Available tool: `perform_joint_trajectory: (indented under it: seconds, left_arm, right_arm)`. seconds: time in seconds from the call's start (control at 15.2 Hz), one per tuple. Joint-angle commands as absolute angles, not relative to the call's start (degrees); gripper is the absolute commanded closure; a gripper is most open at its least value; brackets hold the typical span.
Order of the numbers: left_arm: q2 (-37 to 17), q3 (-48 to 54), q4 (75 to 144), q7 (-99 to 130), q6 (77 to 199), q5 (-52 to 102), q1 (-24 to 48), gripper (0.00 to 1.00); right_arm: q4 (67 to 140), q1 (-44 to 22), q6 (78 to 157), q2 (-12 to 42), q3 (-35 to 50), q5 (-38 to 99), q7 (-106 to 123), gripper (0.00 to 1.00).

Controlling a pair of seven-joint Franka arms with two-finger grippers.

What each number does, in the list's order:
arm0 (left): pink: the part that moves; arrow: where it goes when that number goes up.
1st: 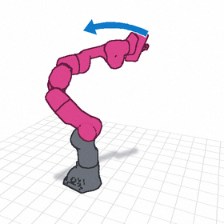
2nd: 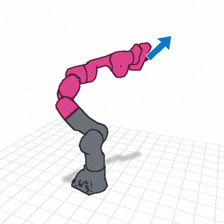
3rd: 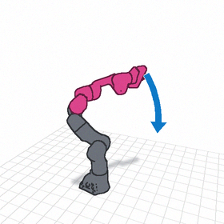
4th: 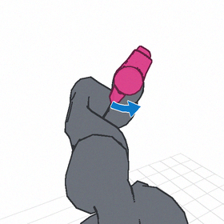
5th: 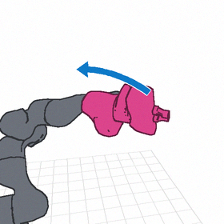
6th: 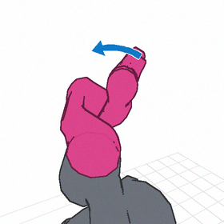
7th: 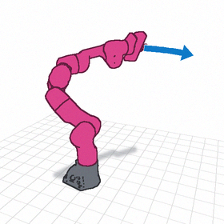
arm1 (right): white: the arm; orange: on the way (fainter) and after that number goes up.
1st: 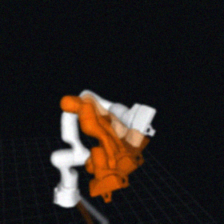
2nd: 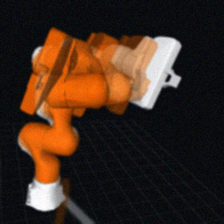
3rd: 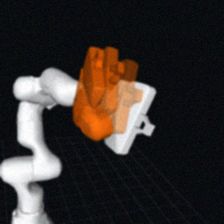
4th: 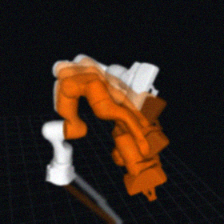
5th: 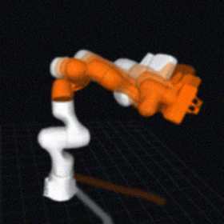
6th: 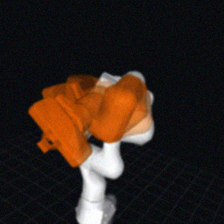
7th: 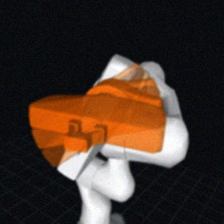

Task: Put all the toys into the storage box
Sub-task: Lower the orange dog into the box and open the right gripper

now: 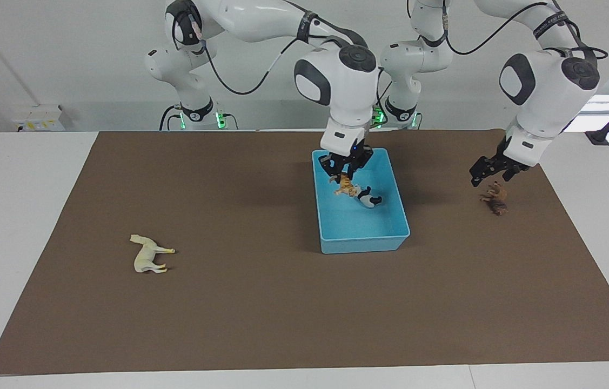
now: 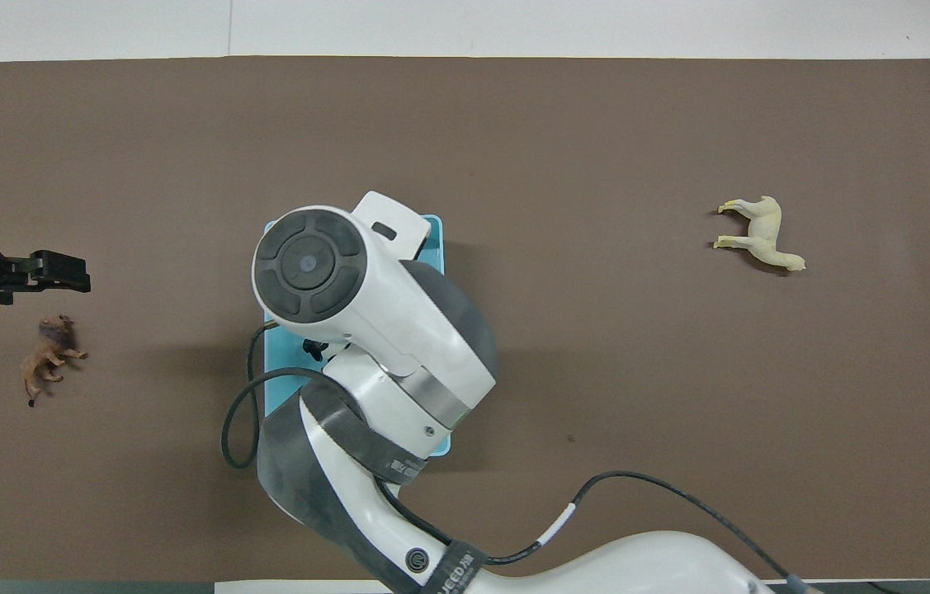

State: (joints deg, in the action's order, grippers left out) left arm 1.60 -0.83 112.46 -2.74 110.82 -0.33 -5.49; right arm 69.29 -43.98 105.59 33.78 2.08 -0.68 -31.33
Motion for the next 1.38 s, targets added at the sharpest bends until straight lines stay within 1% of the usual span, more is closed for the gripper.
perform_joint_trajectory:
  seconds: [0.0, 0.07, 0.13, 0.26, 0.33, 0.46, 0.52, 0.66, 0.79, 0.92, 0.98, 1.31]
  left_arm:
    - [1.3, 0.1, 115.5, -6.7, 116.4, -1.1, -8.9, 0.0]
    - [1.1, -0.1, 118.4, -6.7, 120.3, -1.1, -9.0, 0.0]
    - [1.0, -0.1, 121.1, -6.9, 124.1, -1.1, -9.6, 0.0]
    - [0.4, 0.1, 125.9, -7.6, 130.7, -1.1, -10.9, 0.0]
    - [-0.1, -0.1, 126.6, -8.7, 132.2, -1.1, -11.0, 0.0]
    - [-1.9, -0.2, 126.7, -17.1, 132.8, -1.3, -12.4, 0.0]
    - [-2.5, -0.1, 126.7, -19.9, 133.5, -1.3, -14.4, 0.0]
    - [-2.6, -0.1, 128.7, -21.3, 136.1, -1.3, -16.9, 0.0]
    - [-3.0, -0.1, 131.0, -20.9, 140.5, -1.3, -17.0, 0.0]
    - [-4.7, -0.1, 131.2, -20.7, 143.1, -1.3, -17.2, 0.0]
    - [-5.2, -0.1, 131.3, -20.7, 143.7, -1.3, -17.2, 0.0]
    - [-8.7, -0.1, 131.5, -21.3, 146.2, -1.3, -17.2, 0.0]
  right_arm:
    - [66.6, -45.0, 106.5, 37.0, 1.5, -0.4, -32.6, 0.97]
    - [66.6, -45.2, 105.8, 37.0, 1.4, -0.5, -33.0, 0.08]
    - [66.5, -45.3, 105.0, 36.9, 1.5, -0.7, -34.8, 0.0]
    - [66.1, -45.0, 103.2, 36.8, 1.3, -0.6, -35.9, 0.0]
    - [66.1, -44.7, 102.3, 36.5, 1.2, -0.5, -35.9, 0.0]
    - [66.4, -43.0, 100.2, 33.2, 1.0, -0.7, -35.0, 0.0]
    - [67.4, -39.8, 99.0, 31.3, 0.8, -1.0, -32.7, 0.0]
    - [71.1, -33.2, 96.2, 26.6, 0.8, -1.0, -18.7, 0.0]
    - [77.5, -27.2, 96.5, 22.5, 0.8, -1.1, -9.6, 0.0]
    - [83.7, -21.3, 99.7, 20.0, 0.7, -1.2, -7.5, 0.0]
    - [86.0, -19.8, 101.4, 19.5, 0.7, -1.3, -7.4, 0.0]
    - [99.0, -7.6, 113.8, 15.6, 0.3, -3.1, -6.4, 0.0]
